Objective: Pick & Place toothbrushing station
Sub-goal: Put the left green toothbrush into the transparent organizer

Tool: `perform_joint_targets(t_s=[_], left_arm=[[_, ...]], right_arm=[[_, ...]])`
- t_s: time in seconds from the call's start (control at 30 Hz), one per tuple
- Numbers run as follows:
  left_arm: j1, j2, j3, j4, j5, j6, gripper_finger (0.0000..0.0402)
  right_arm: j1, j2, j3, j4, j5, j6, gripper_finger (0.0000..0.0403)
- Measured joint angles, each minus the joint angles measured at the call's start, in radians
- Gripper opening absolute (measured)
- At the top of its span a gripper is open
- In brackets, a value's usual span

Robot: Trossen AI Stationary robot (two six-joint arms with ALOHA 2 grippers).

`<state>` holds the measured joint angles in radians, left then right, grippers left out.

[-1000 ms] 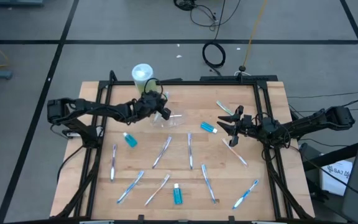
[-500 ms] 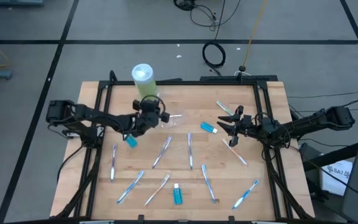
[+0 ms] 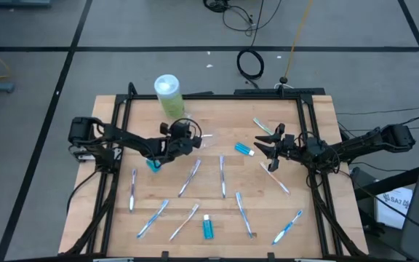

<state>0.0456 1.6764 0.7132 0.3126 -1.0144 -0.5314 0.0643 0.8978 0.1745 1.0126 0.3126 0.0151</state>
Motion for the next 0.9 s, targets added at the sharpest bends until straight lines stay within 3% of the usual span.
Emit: perform_joint_targets(t_s=[0.13,0.57,0.7,0.9], left_arm=[[0.000,-0.005,0.000,0.000,0.019,0.007,0.0046],[0.000,-0.014,0.000,0.001,0.043,0.129,0.0165],[0.000,-0.043,0.001,-0.011,0.124,0.119,0.0187],[-0.004,-0.129,0.001,-0.097,0.131,0.084,0.0204]], right_arm=[[0.000,0.000,0.000,0.000,0.000,0.000,0.0100],[0.000,0.000,0.000,0.000,0.000,0.000,0.0100],[0.000,0.000,0.000,-0.001,0.000,0.000,0.0100],[0.000,0.000,0.000,-0.003,0.000,0.000,0.0100]])
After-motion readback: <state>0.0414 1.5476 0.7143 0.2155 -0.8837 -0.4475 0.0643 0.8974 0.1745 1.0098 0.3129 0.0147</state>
